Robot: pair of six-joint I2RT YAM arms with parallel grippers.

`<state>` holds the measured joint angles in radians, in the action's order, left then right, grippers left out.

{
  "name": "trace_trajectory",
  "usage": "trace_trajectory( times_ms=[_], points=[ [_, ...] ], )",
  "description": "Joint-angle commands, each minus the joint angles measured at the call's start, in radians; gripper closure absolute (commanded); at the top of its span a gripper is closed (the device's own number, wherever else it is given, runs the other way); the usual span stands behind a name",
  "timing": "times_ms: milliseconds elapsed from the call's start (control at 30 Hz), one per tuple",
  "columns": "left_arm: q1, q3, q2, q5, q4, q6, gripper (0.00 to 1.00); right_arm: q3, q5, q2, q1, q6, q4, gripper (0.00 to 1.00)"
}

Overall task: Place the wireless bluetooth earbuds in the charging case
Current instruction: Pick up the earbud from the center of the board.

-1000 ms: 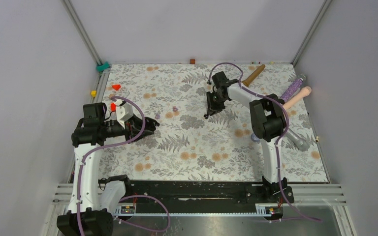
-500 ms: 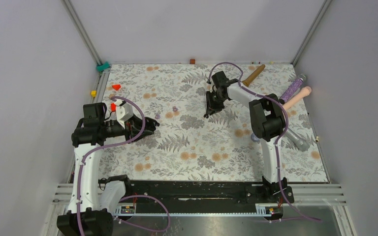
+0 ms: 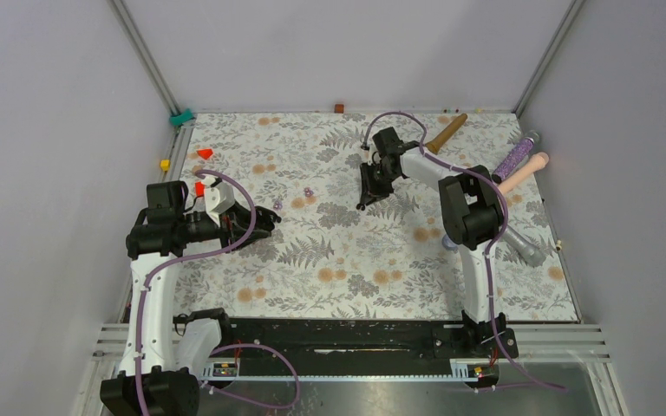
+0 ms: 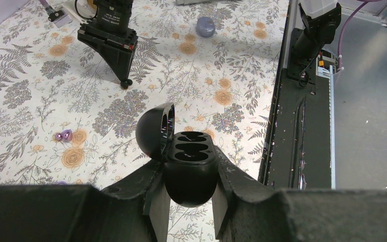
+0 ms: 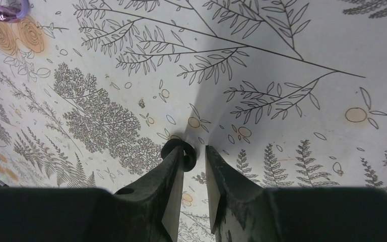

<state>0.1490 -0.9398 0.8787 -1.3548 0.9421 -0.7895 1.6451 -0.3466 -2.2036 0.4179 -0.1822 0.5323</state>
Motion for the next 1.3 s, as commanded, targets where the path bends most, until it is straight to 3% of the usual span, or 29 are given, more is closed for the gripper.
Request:
trace_trajectory(
  times_ms=[0,333,767,967,1267],
  points=[
    [0.006,0.003,-0.005,-0.052,-0.022,-0.029,1.00,-0.027,-0.040,0.044,0.022,0.038,0.004,0.70],
    [0.008,0.004,-0.006,-0.051,-0.022,-0.028,1.00,-0.076,-0.103,0.084,0.041,0.070,-0.017,0.71],
    [0.008,0.004,-0.011,-0.052,-0.022,-0.030,1.00,-0.131,-0.192,0.120,0.056,0.095,-0.055,0.79],
    [0.009,0.004,-0.012,-0.053,-0.022,-0.029,1.00,-0.133,-0.178,0.138,0.070,0.109,-0.061,0.89],
    [0.009,0.007,-0.006,-0.068,-0.023,-0.033,1.00,-0.126,-0.133,0.362,0.070,0.206,-0.055,0.91]
  ],
)
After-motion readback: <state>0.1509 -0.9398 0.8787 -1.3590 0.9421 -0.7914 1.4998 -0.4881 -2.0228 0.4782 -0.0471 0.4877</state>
